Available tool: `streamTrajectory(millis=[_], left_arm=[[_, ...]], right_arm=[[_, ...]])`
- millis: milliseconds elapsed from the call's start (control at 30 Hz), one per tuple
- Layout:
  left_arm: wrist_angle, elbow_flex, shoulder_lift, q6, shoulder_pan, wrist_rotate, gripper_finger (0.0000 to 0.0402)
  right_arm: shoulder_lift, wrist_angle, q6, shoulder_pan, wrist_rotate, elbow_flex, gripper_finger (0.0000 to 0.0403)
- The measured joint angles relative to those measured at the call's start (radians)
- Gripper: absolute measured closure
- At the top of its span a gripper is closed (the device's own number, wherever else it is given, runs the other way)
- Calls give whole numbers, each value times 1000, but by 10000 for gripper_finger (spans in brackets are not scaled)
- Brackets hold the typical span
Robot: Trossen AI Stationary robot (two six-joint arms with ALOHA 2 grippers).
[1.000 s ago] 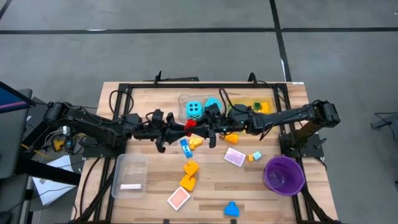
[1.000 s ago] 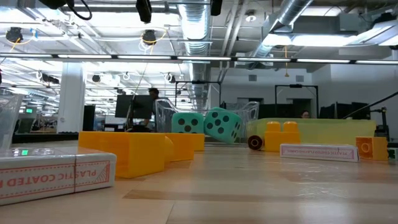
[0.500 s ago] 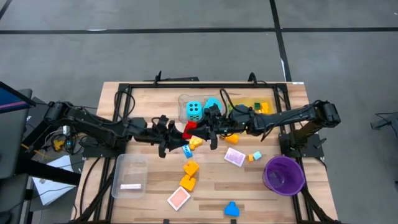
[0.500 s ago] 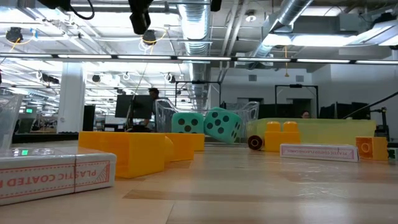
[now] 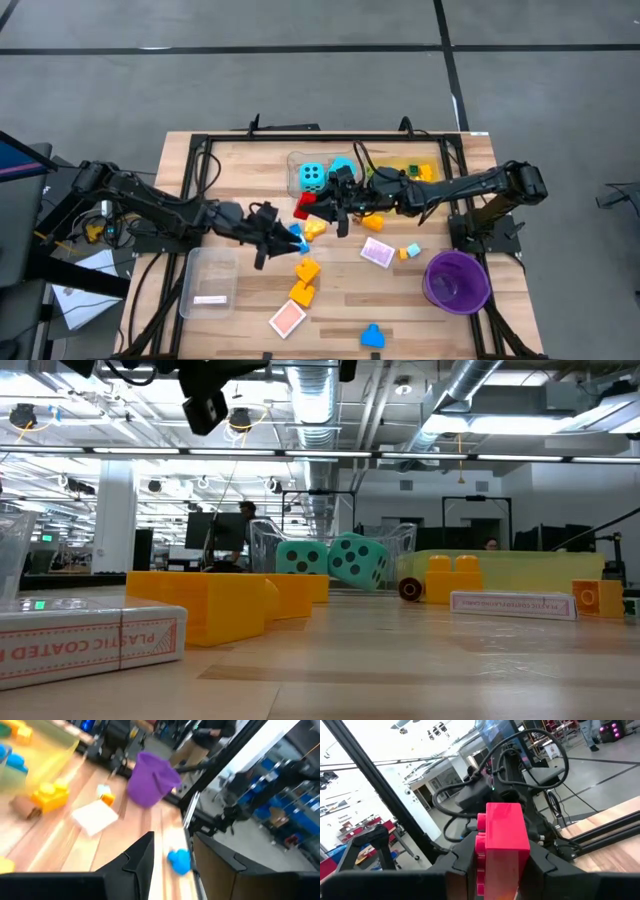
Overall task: Pick & Place Toys
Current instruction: Put the red game piece into the yellow bin
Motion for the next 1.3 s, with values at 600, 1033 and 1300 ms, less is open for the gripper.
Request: streamTrajectory(millis=[600, 1033, 1300], left_arm=[[-61, 1, -154, 341, -57, -53, 399], [-380, 2, -485, 368, -55, -281, 401], [-398, 2, -484, 362, -55, -283, 401]], right_arm=[[2, -24, 8, 29, -31, -1, 310], [-8, -87, 7, 34, -26, -3, 310], [-8, -209, 59, 29, 13, -2, 310]])
